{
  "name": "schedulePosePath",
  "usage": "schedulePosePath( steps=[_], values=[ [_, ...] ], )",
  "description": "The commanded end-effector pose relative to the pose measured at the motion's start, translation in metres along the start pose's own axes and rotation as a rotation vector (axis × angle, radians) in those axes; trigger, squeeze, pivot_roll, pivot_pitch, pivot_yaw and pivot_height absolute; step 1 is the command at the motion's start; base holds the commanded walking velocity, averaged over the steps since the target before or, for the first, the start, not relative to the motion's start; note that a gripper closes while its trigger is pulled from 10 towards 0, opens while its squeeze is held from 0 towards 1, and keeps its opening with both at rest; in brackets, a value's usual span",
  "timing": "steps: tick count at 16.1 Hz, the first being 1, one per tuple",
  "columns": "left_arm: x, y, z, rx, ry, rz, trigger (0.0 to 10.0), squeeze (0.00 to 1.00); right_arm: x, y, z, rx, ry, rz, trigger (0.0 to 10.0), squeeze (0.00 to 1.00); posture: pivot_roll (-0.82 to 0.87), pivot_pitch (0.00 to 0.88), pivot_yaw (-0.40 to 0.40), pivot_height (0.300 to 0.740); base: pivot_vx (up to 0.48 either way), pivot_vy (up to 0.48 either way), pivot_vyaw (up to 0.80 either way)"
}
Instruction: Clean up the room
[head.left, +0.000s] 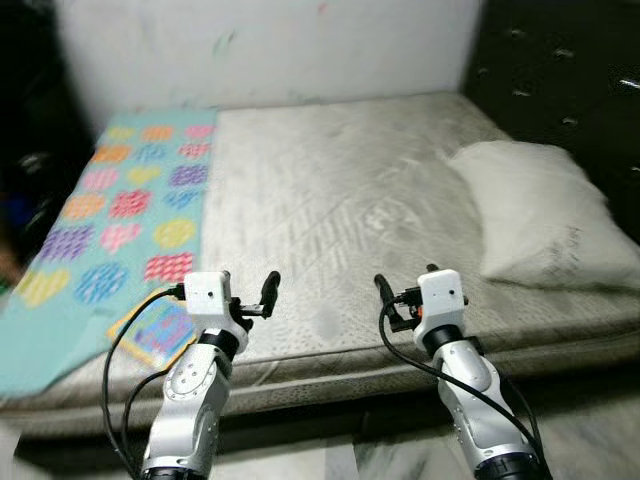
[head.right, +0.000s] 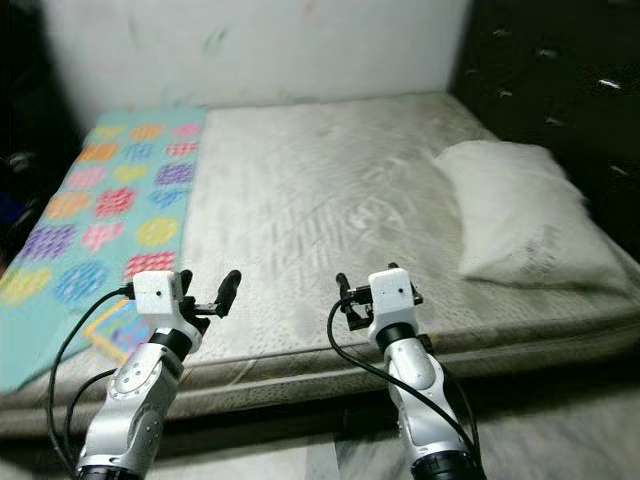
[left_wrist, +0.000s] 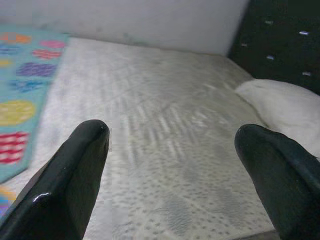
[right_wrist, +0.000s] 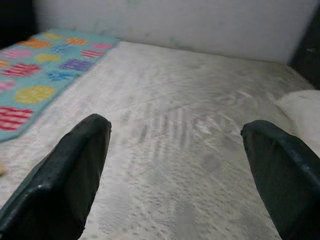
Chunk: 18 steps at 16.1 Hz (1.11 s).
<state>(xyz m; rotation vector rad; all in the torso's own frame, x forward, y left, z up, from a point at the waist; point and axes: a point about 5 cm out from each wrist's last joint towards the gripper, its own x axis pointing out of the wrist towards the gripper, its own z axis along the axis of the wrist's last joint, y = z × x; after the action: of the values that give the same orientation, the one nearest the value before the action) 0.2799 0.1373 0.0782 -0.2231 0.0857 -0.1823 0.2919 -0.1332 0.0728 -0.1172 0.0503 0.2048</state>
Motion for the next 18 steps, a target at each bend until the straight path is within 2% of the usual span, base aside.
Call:
schedulePosePath(
  steps=[1,3,5,8,16,18],
  values=[
    [0.0007,0.0013,-0.0001,0.008,0.005,0.006,10.0,0.0,0.0024,0.0007,0.0044,-0.005,-0.017,0.01,10.0,0.0,-0.11,0.0,0.05,0.74,0.0,-0.266,0.8],
    [0.001,0.001,-0.0003,0.006,0.006,0.005,10.0,0.0,0.0024,0.0004,0.0045,-0.004,-0.016,0.01,10.0,0.0,-0.11,0.0,0.049,0.74,0.0,-0.262,0.8],
    [0.0011,0.0006,-0.0005,0.006,0.006,0.006,10.0,0.0,0.0024,-0.0001,0.0043,-0.003,-0.015,0.01,10.0,0.0,-0.12,0.0,0.048,0.74,0.0,-0.244,0.0],
    [0.001,-0.0001,0.0005,-0.015,-0.01,-0.002,10.0,0.0,0.0023,-0.0006,0.004,-0.002,-0.013,0.009,10.0,0.0,-0.12,0.0,0.047,0.74,0.0,0.0,0.0],
    [0.0001,-0.0023,0.0032,-0.005,-0.031,-0.039,10.0,0.0,0.0024,0.0013,0.0048,-0.002,-0.021,0.014,10.0,0.0,-0.12,0.0,0.055,0.74,0.0,0.0,0.0],
    [0.0003,-0.0019,0.0033,-0.004,-0.03,-0.042,10.0,0.0,0.0026,0.0019,0.0048,0.001,-0.021,0.013,10.0,0.0,-0.12,0.0,0.056,0.74,0.24,0.0,0.0]
  ],
)
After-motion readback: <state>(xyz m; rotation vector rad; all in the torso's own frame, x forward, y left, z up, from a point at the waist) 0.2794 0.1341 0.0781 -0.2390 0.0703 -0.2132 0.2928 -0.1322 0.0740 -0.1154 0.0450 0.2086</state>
